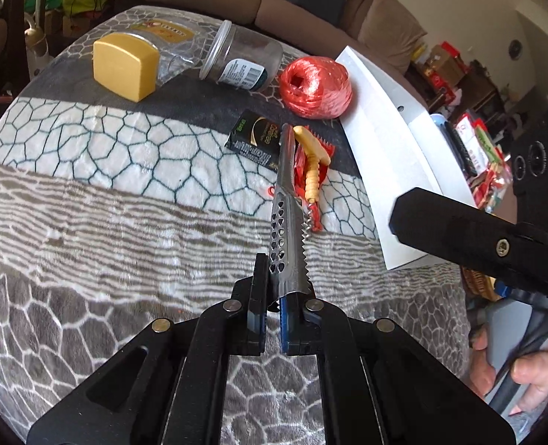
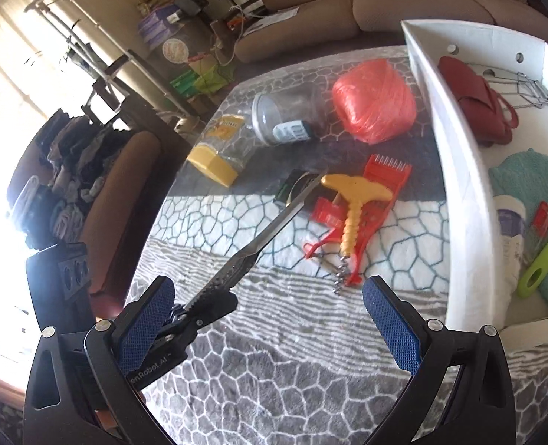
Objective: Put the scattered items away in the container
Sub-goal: 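Lift the grater with the left gripper while the right gripper grasps its other end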
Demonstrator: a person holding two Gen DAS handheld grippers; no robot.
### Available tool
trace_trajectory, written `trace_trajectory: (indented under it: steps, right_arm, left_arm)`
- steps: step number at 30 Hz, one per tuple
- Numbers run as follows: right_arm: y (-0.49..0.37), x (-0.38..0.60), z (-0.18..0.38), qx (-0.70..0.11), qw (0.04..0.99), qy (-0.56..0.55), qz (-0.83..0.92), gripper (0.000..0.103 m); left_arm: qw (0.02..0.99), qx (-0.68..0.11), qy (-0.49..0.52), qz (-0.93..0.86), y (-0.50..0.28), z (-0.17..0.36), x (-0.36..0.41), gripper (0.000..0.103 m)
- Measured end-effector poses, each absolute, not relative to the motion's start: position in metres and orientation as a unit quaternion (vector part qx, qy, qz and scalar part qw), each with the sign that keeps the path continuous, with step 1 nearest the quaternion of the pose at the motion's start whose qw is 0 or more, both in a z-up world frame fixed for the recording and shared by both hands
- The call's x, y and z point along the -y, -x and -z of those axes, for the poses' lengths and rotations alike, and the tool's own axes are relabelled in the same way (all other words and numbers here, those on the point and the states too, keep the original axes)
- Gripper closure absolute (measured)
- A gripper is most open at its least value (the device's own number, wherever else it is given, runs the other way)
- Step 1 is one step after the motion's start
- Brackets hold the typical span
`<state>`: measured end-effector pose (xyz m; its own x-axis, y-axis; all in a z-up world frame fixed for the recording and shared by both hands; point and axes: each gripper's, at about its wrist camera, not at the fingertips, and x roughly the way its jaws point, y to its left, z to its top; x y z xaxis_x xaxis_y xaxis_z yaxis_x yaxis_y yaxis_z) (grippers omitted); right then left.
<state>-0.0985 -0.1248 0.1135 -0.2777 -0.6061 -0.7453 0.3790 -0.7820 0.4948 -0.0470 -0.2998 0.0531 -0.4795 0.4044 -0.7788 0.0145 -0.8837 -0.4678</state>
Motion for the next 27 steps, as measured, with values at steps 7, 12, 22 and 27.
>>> trace_trajectory:
  steps: [7,12,22,27]
  right_arm:
    - [0.101,0.15,-0.05,0.178,0.308,-0.581,0.732,0.0]
    - [0.112,0.134,-0.008,0.278,0.301,-0.597,0.69,0.035]
    - [0.115,0.129,-0.041,0.243,0.349,-0.554,0.716,0.079]
    - [0.113,0.111,-0.068,0.287,0.375,-0.521,0.711,0.079]
  left_arm:
    - [0.121,0.23,0.525,-0.811,0.013,-0.023,0.281,0.098]
    - [0.13,0.222,0.538,-0.802,0.014,-0.015,0.263,0.097]
    - [0.153,0.219,0.509,-0.818,0.014,-0.042,0.246,0.095]
    - [0.178,0.204,0.479,-0.835,0.011,-0.072,0.237,0.095]
